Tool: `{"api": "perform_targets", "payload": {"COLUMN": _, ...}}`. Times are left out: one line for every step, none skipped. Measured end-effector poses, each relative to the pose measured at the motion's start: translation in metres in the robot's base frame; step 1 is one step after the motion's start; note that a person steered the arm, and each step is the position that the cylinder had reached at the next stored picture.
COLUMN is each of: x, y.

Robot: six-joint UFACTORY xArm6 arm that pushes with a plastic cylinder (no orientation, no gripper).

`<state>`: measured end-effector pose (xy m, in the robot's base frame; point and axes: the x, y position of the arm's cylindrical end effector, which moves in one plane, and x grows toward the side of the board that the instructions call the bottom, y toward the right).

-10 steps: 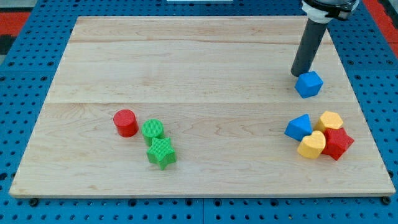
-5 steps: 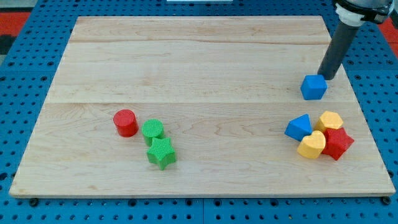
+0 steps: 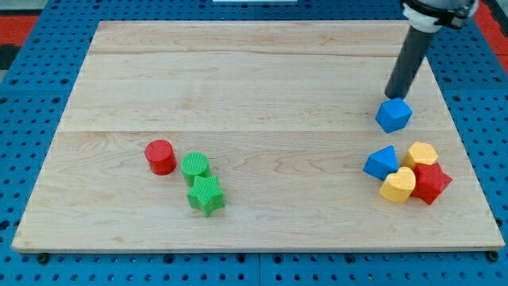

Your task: Push the blue cube into the yellow hexagon

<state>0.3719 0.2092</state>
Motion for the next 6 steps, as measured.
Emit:
{"api": "perform_targets", "payload": {"x": -0.002, "y": -0.006}}
{"api": "perform_targets", "payload": {"x": 0.012, "y": -0.011}}
{"api": "perform_targets", "payload": {"x": 0.045, "y": -0.021}}
{"api": "perform_targets", "payload": {"x": 0.057, "y": -0.021}}
{"api": "perform_targets", "payload": {"x": 0.057, "y": -0.030}}
{"api": "perform_targets", "payload": {"x": 0.060, "y": -0.039}}
